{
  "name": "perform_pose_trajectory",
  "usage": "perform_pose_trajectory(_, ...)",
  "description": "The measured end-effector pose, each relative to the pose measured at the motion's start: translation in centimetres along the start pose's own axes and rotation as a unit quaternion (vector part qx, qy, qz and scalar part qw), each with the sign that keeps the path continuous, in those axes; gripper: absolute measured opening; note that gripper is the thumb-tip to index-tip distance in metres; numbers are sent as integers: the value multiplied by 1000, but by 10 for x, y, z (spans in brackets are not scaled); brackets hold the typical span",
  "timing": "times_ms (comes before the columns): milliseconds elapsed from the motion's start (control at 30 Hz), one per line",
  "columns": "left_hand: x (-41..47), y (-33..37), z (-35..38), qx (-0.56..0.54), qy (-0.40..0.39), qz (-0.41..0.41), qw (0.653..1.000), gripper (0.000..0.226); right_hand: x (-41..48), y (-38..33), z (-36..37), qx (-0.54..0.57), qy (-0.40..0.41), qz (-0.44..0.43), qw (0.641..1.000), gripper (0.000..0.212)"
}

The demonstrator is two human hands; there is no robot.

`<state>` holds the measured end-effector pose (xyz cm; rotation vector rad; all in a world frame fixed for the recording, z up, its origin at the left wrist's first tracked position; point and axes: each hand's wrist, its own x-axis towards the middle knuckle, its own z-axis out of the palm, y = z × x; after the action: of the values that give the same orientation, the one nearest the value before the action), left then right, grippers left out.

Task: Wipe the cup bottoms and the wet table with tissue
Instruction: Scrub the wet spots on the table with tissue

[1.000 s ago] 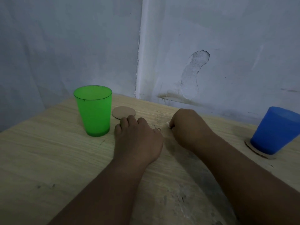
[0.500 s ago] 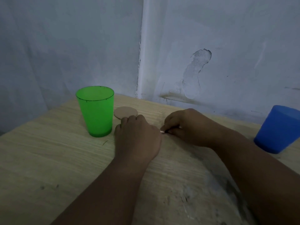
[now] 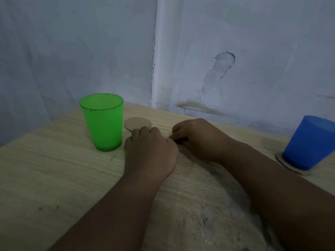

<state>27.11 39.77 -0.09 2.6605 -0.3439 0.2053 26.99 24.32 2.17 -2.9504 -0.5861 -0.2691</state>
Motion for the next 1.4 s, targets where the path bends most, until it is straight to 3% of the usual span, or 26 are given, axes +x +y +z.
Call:
perform_pose_trajectory(233,-1,-1,1,7,-8,3,1000,40,-26,6,-7,25,16,-59,998,22)
perform_pose_trajectory(433,-2,1,-1,1,-19,-2,1000,38,-44,18,-13,31,12,-43,999,20)
perform_pose_trajectory(500,-3,2,-1,5,-22,0,1000,38,-47,25,-17,77,25,9,997,21)
perform_pose_trajectory(567,-4,3,-1,4,-25,1,1000,37,-45,35,-20,109,55,121,985,24)
perform_pose_trajectory(633,-4,3,-1,-1,-27,1,1000,37,-39,43,-20,104,94,227,964,25)
perform_pose_trajectory(700,-4,2,-1,2,-26,2,1000,37,-27,45,-17,63,98,273,955,24)
perform_pose_trajectory(833,-4,2,0,9,-24,3,1000,39,-10,37,-2,-57,27,297,953,28)
perform_pose_trajectory(1000,-4,3,0,18,-30,3,999,40,-11,19,6,-94,30,292,951,22)
perform_pose_trajectory(1200,-5,3,-2,14,-31,1,999,41,-17,-12,-12,22,-5,263,964,27)
perform_pose_trajectory(1300,-5,3,-2,1,-32,0,999,40,-24,-3,-31,168,43,323,930,21)
perform_pose_trajectory(1400,-5,3,-2,1,-32,0,999,41,-19,14,-27,112,94,372,917,25)
